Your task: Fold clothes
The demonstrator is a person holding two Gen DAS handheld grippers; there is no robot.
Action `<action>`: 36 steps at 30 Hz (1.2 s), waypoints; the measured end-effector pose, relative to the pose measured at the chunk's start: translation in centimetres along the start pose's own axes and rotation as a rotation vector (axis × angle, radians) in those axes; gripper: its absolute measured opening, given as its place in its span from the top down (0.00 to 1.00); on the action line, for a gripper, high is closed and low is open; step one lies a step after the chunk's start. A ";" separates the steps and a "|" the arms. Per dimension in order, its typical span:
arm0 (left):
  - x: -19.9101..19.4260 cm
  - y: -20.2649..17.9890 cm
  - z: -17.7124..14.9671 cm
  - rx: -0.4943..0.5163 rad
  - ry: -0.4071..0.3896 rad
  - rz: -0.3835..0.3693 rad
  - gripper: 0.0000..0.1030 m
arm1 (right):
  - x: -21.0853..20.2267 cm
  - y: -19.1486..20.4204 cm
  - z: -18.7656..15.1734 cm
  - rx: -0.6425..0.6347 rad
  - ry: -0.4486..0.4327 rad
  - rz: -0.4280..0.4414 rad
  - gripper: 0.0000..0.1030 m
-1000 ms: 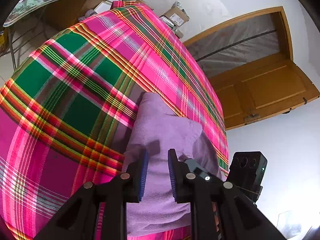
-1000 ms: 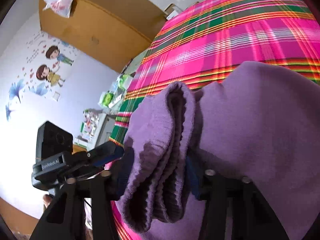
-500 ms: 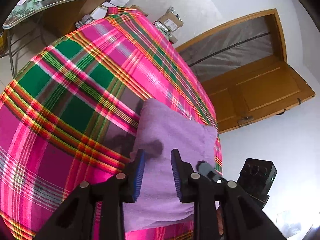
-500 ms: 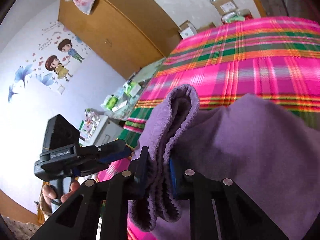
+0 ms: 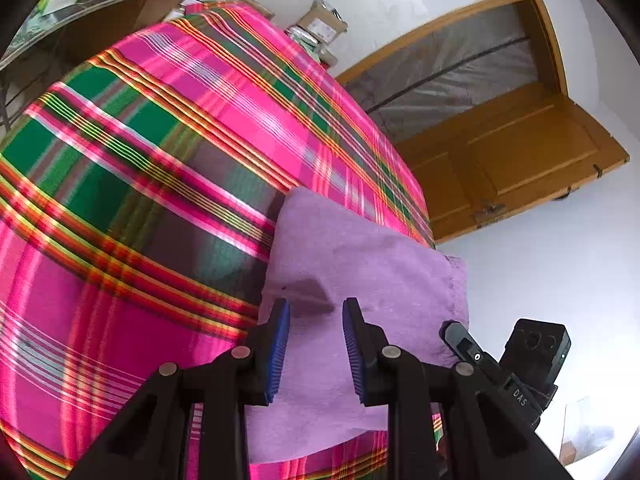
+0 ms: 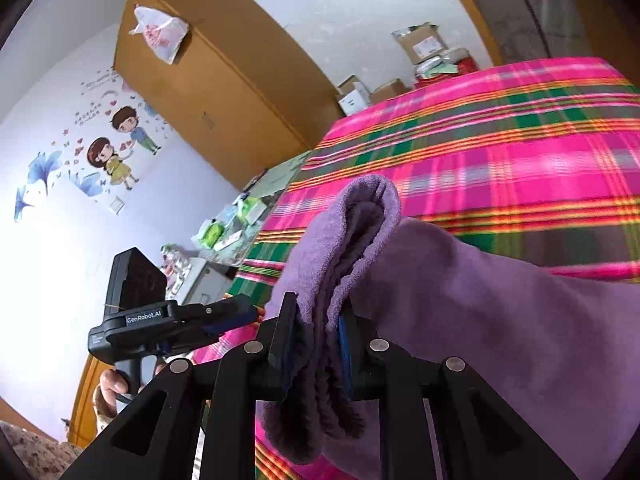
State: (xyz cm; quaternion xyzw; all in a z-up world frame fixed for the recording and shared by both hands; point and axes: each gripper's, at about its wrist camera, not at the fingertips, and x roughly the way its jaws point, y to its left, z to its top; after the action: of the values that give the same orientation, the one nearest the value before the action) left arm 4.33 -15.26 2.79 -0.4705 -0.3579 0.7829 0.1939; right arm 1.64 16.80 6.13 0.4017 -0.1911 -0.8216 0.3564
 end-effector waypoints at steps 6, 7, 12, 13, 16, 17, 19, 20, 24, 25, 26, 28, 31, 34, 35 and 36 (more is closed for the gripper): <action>1.6 -0.5 -1.0 0.007 0.040 0.022 0.73 | -2.6 -2.5 -1.3 0.033 -0.027 -0.035 0.82; 1.7 -0.5 -1.1 0.009 0.041 0.026 0.73 | -2.9 -2.9 -1.4 0.038 -0.030 -0.044 0.82; 2.3 -0.9 -1.4 0.019 0.044 0.050 0.73 | -3.2 -5.3 -2.1 0.078 -0.019 -0.086 0.82; 2.4 -1.0 -1.5 0.021 0.045 0.055 0.73 | -3.2 -5.7 -2.2 0.086 -0.014 -0.089 0.82; 2.6 -1.1 -1.7 0.024 0.046 0.067 0.73 | -2.7 -6.8 -2.8 0.099 -0.004 -0.103 0.82; 2.5 -1.0 -1.8 0.024 0.046 0.069 0.73 | -2.6 -7.2 -2.9 0.107 0.001 -0.102 0.82; 2.4 -0.9 -2.0 0.024 0.047 0.074 0.73 | -2.3 -8.0 -3.3 0.122 0.010 -0.104 0.81; 2.4 -0.8 -2.0 0.023 0.047 0.077 0.73 | -2.3 -8.4 -3.4 0.127 0.007 -0.103 0.81; 2.2 -0.5 -2.3 0.023 0.049 0.087 0.73 | -2.0 -9.1 -3.8 0.145 0.018 -0.097 0.81; 2.2 -0.4 -2.5 0.023 0.052 0.089 0.73 | -2.1 -9.1 -3.9 0.137 0.015 -0.098 0.80; 2.1 -0.3 -2.7 0.025 0.055 0.091 0.73 | -2.2 -9.0 -3.8 0.125 0.013 -0.099 0.80; 1.9 -0.2 -2.9 0.030 0.059 0.094 0.71 | -2.2 -8.5 -3.6 0.105 0.012 -0.115 0.80; 1.4 0.1 -3.2 0.031 0.058 0.084 0.69 | -2.3 -8.1 -3.5 0.091 0.011 -0.130 0.80; 1.0 0.4 -3.5 0.027 0.063 0.055 0.65 | -2.8 -7.8 -3.6 0.076 0.002 -0.122 0.80; 1.0 0.4 -3.6 0.030 0.070 0.051 0.65 | -2.8 -7.8 -3.6 0.079 0.001 -0.121 0.80; 1.1 0.5 -3.8 0.034 0.079 0.050 0.65 | -2.9 -7.8 -3.6 0.082 -0.001 -0.121 0.80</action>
State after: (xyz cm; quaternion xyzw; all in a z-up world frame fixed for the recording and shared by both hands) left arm 7.16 -13.49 0.65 -0.5064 -0.3246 0.7744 0.1963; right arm 2.36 24.09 0.84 0.4264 -0.2002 -0.8333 0.2895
